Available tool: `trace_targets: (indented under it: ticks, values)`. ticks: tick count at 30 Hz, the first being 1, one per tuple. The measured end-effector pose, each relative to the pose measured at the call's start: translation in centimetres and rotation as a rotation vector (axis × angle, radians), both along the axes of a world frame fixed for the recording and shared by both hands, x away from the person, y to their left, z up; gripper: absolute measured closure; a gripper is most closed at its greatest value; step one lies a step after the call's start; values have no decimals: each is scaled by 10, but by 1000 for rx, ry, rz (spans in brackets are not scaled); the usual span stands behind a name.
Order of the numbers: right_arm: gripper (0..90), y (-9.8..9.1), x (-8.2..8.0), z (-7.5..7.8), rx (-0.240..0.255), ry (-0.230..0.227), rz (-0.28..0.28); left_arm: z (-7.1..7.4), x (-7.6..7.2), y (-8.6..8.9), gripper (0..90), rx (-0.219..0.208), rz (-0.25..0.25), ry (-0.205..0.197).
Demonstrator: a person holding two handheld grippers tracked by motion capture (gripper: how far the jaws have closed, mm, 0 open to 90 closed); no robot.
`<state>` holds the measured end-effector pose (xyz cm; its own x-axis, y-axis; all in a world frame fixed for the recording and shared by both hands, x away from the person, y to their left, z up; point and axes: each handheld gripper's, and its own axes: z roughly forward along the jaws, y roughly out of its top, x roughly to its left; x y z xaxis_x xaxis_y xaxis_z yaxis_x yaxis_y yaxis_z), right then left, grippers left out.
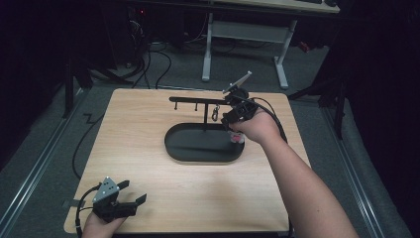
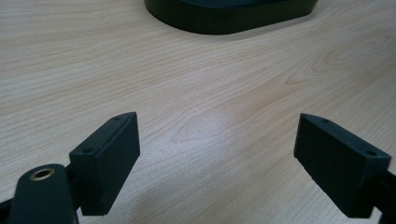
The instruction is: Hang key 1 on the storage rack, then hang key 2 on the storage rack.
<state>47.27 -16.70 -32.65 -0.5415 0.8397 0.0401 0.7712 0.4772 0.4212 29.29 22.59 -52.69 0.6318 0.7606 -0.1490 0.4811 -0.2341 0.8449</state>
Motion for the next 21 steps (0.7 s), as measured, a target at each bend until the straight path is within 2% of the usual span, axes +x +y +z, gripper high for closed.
trace_targets:
  ticks: [3, 9, 12, 16, 17, 21]
  values:
    - [675, -3, -7, -4, 3, -4, 4, 1, 1, 1, 151, -11, 5, -3]
    - [629, -5, -20, -17, -14, 4, 18, 0, 3, -5, 151, 3, -8, 1]
    - [552, -7, -26, -23, -12, -13, 32, 0, 4, -7, 151, 4, -10, -1]
    - [475, -10, -34, -33, 27, -17, 25, 0, 3, -5, 151, 5, -7, 0]
    - [460, -12, -36, -37, 26, -34, 39, 1, 3, -5, 150, 6, -9, 3]
    - [444, -18, -46, -47, 55, -63, 33, 1, 2, -4, 151, 3, -5, 5]
